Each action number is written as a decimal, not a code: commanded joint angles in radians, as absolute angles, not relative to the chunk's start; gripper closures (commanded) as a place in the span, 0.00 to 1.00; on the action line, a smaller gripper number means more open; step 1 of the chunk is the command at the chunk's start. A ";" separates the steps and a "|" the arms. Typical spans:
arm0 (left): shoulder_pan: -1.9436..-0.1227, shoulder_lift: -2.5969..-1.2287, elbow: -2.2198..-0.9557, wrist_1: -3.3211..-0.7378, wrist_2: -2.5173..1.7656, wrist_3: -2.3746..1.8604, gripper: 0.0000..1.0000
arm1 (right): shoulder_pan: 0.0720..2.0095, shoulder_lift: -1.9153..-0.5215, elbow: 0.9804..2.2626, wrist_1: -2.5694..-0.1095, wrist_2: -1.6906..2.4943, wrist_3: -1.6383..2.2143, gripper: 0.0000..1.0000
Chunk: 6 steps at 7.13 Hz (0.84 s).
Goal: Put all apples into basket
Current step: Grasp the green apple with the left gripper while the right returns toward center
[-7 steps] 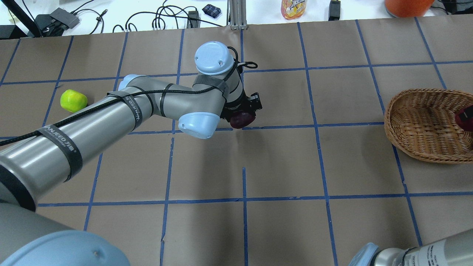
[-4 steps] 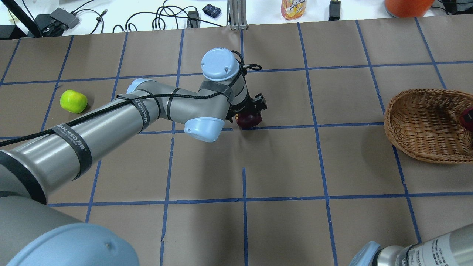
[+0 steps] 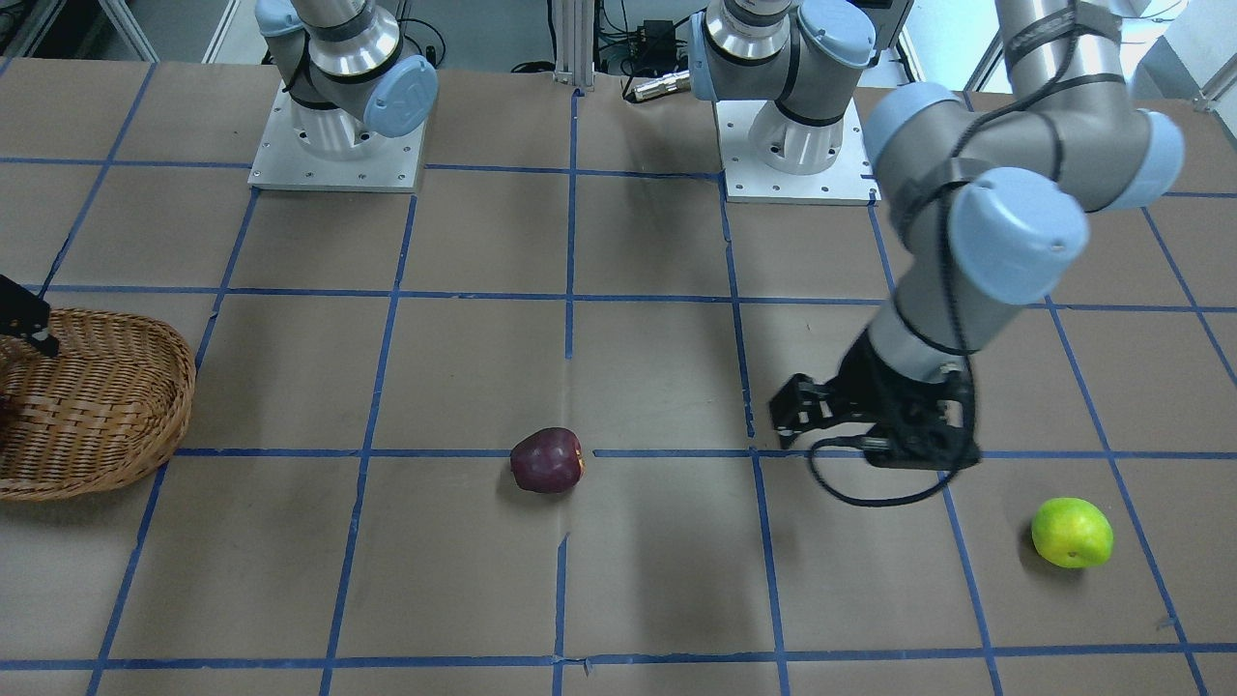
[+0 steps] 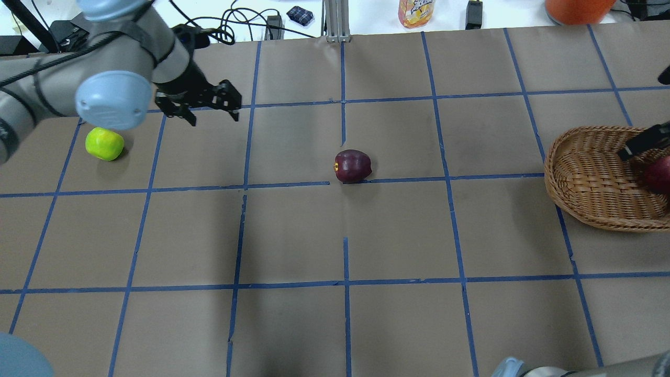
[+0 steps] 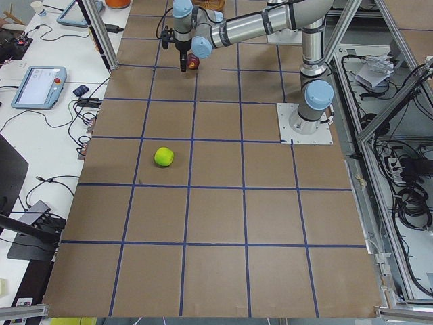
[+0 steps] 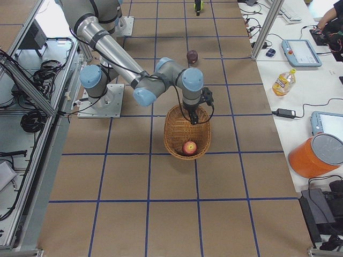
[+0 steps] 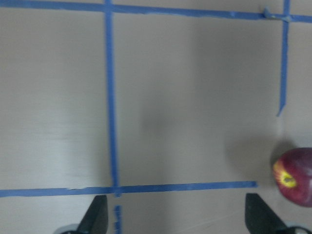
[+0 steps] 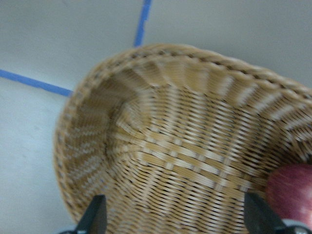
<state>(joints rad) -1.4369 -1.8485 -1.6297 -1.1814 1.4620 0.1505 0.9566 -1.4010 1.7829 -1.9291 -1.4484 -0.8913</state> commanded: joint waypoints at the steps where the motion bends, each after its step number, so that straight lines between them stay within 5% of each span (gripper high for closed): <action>1: -1.176 -1.864 -1.612 -1.268 1.463 0.553 0.00 | 1.229 -1.451 1.782 -1.890 -1.474 -0.527 0.00; 6: -1.065 -2.008 -1.609 -1.029 1.624 0.868 0.00 | 1.762 -1.116 1.551 -2.069 -1.425 0.174 0.00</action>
<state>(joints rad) -1.0941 -1.9701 -1.6184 -1.0753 1.6056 0.8056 1.6670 -1.1972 1.6100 -2.0518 -1.4241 0.0552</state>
